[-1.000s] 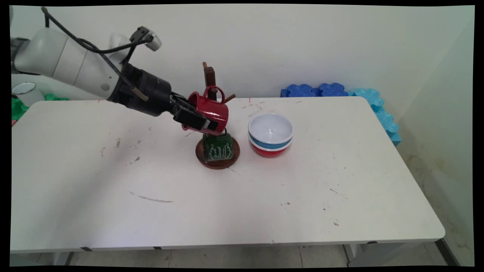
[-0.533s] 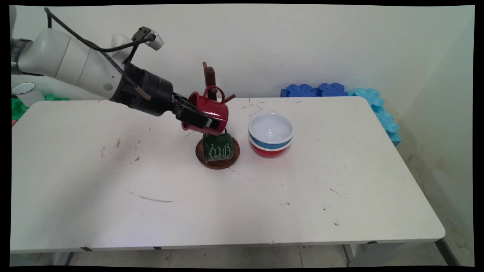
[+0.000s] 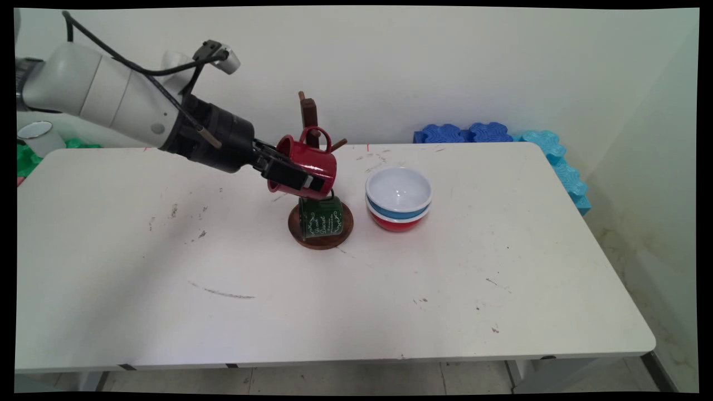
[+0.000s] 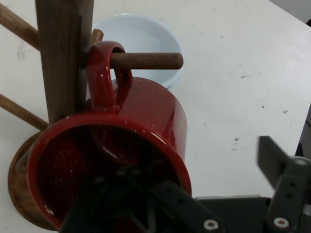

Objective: Pick up the red mug from the rack, then place the picked object on the table

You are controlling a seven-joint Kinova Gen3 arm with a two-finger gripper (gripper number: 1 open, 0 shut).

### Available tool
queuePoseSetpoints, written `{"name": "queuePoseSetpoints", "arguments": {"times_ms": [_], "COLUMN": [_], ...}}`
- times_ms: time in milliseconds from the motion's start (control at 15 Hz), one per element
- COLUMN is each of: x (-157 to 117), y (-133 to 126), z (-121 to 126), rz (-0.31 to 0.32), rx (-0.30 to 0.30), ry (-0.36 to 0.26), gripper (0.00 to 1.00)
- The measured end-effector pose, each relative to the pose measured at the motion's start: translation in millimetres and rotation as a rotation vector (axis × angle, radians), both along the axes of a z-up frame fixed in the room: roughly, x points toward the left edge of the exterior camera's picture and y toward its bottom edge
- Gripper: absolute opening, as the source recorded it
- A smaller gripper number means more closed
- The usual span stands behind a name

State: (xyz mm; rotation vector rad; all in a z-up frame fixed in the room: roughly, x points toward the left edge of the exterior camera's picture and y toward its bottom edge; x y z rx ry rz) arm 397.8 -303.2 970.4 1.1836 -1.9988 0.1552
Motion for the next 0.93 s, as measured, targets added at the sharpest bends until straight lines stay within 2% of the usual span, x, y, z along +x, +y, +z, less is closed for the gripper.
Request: {"name": "queuePoseSetpoints", "arguments": {"times_ms": [933], "x": [2.3], "y": [-1.1], "z": [1.7], "rz": [0.005], "rx": [-0.004], "ry": [-0.01], "gripper": [0.0]}}
